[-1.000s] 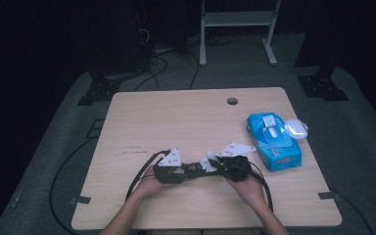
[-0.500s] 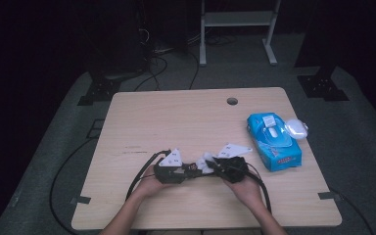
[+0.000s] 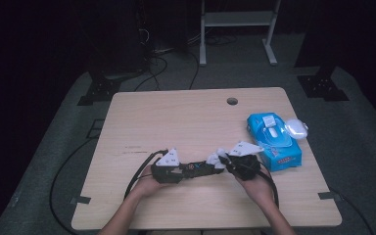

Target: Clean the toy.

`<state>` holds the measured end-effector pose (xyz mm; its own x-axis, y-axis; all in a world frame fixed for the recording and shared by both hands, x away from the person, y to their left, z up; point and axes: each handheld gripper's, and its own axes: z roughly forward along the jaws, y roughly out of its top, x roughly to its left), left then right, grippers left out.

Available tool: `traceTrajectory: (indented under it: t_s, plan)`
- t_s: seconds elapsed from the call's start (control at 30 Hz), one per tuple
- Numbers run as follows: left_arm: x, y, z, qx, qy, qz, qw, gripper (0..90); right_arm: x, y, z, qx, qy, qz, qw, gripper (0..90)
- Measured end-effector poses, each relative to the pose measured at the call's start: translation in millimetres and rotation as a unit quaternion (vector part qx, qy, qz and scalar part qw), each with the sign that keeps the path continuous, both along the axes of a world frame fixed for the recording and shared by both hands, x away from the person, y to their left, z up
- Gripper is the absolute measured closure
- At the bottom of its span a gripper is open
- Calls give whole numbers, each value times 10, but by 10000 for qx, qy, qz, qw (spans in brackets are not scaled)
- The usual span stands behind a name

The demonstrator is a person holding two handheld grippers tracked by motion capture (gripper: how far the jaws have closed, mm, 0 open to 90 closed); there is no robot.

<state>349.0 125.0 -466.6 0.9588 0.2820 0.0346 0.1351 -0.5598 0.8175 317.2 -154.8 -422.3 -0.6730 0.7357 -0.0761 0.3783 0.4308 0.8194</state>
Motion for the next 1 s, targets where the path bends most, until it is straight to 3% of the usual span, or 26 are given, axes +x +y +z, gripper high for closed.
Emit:
traceTrajectory:
  t_s: [0.07,0.17,0.27,0.37,0.43,0.63,0.8,1.0]
  plan:
    - [6,1,-2,-10,14,8,10000,684,2,-87,-17,152,96,-89,9998,802]
    - [6,0,-4,-6,21,19,10000,684,-16,-69,-25,222,52,32,9997,801]
    - [8,8,-5,13,34,22,10000,687,-40,-38,-27,140,4,154,9998,801]
    - [8,15,-6,48,46,45,10000,694,-5,-168,-54,185,53,-36,9998,801]
    - [10,14,-4,59,46,44,10000,695,11,-247,-76,356,191,-110,9991,800]
    - [13,0,14,83,117,27,9999,686,13,-296,-40,603,216,-42,9979,800]
    - [9,-38,62,92,165,-17,9998,617,-2,-351,-42,663,299,-16,9973,800]
    - [-4,-75,157,288,156,-24,9995,554,-33,-445,-55,707,311,-40,9970,800]
